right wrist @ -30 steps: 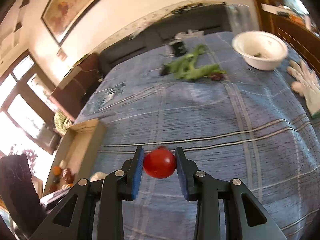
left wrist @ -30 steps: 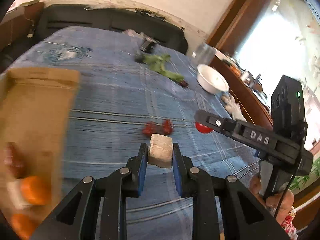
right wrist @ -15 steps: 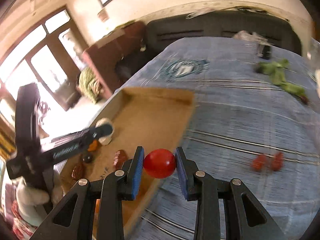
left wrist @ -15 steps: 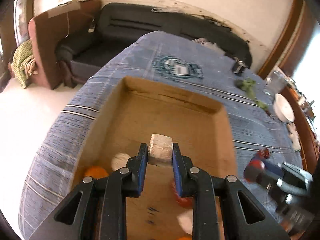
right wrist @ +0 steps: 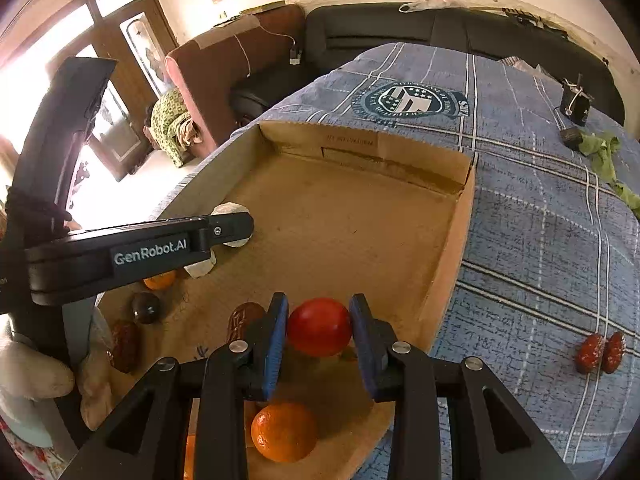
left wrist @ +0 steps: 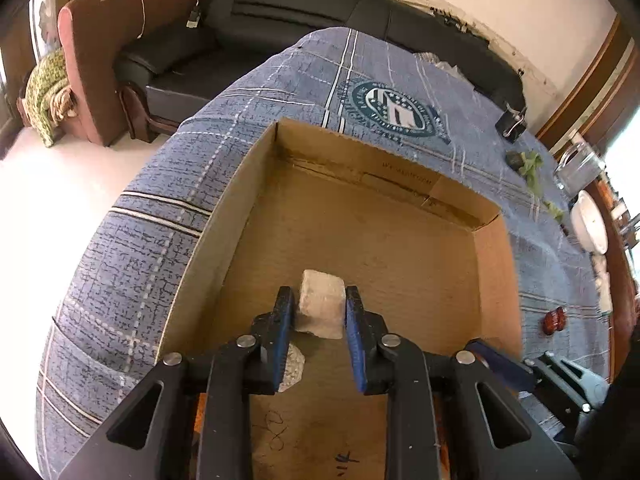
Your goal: Organize fruits
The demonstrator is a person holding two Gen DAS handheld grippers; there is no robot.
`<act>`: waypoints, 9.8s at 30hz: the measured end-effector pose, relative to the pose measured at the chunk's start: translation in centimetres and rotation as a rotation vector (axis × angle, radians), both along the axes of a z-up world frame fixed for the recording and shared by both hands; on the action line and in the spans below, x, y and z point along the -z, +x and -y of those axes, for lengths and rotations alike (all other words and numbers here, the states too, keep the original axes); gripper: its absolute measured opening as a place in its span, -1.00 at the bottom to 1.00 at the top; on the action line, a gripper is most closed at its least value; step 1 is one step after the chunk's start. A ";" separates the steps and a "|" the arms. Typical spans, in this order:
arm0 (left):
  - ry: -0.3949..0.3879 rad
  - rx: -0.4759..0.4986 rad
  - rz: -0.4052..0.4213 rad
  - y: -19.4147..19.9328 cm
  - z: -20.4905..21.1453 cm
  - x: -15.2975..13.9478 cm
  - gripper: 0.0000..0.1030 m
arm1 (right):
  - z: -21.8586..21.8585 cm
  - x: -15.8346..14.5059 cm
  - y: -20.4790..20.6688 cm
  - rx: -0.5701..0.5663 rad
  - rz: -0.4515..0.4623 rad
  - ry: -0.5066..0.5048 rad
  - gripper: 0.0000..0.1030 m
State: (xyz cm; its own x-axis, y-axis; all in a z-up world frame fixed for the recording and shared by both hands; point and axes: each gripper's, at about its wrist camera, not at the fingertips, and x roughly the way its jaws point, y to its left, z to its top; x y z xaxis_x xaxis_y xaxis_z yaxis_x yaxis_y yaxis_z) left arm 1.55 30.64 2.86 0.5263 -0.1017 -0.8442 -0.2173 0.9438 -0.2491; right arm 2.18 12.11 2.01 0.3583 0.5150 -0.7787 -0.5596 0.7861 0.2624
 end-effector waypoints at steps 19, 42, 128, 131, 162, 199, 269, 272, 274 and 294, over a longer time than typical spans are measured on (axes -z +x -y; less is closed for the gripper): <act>-0.020 0.123 0.308 -8.6 9.5 -10.5 0.47 | 17.3 -5.3 -1.4 0.274 0.088 0.119 0.05; 0.151 0.314 0.240 -7.0 24.7 -3.9 0.46 | 29.5 -1.0 -1.5 0.468 0.006 0.139 0.10; 0.051 0.401 0.229 -0.7 27.7 1.3 -0.64 | 29.6 1.2 3.3 0.529 0.045 0.067 -0.54; 0.051 0.369 0.248 -1.6 27.1 0.1 -0.64 | 29.2 1.0 3.0 0.524 0.061 0.061 -0.54; 0.027 -0.148 0.145 -10.7 2.5 0.3 -0.63 | 2.9 -1.8 -2.0 -0.022 0.010 0.015 -0.51; 0.368 -0.097 0.348 -15.4 14.1 -7.5 0.81 | 15.6 -5.8 -10.5 0.338 0.217 0.053 0.38; 0.539 -0.022 0.038 -10.9 10.1 -1.6 0.81 | 15.5 -4.1 -12.8 0.308 0.300 -0.054 0.67; 0.528 0.010 0.043 -9.8 10.8 -1.4 0.81 | 15.8 -4.2 -12.8 0.316 0.303 -0.051 0.68; 0.530 0.016 0.041 -9.1 11.0 -1.5 0.82 | 16.2 -4.2 -12.6 0.327 0.299 -0.045 0.69; 0.563 0.038 0.000 -5.1 11.3 -1.7 0.83 | 16.8 -4.1 -12.1 0.334 0.277 -0.018 0.70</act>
